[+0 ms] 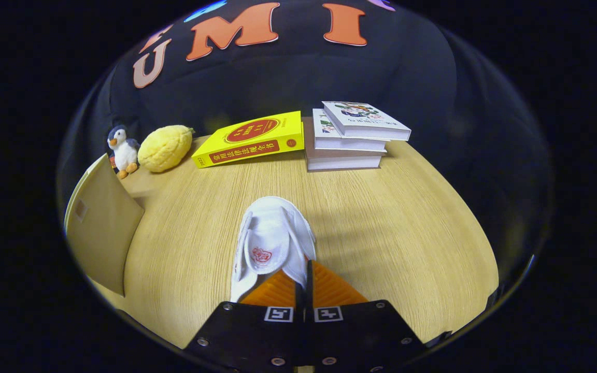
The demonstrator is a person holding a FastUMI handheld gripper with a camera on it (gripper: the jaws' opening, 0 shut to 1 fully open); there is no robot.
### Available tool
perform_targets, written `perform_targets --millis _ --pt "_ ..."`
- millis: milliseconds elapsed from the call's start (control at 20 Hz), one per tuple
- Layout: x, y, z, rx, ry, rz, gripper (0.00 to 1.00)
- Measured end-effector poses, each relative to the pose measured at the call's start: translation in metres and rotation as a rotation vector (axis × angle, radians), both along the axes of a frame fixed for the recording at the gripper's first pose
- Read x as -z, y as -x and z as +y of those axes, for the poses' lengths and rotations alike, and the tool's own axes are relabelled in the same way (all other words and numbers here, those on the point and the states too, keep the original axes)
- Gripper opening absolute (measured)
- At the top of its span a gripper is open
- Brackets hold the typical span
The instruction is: Open the storage box then place both shoes into the box .Put the left shoe in first, then the right shoe, with the right side of both shoes facing outward in a uniform manner.
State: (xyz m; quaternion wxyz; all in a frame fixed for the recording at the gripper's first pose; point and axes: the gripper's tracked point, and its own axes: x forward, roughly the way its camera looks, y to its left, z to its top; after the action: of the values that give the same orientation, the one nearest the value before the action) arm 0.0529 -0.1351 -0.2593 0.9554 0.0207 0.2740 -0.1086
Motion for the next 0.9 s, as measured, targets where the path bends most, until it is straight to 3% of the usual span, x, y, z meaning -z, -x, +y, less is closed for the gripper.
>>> perform_targets --millis 600,900 --pt "-0.060 0.006 0.038 -0.019 -0.023 -0.115 0.00" --pt "-0.110 0.017 0.097 0.025 -0.063 -0.190 0.00"
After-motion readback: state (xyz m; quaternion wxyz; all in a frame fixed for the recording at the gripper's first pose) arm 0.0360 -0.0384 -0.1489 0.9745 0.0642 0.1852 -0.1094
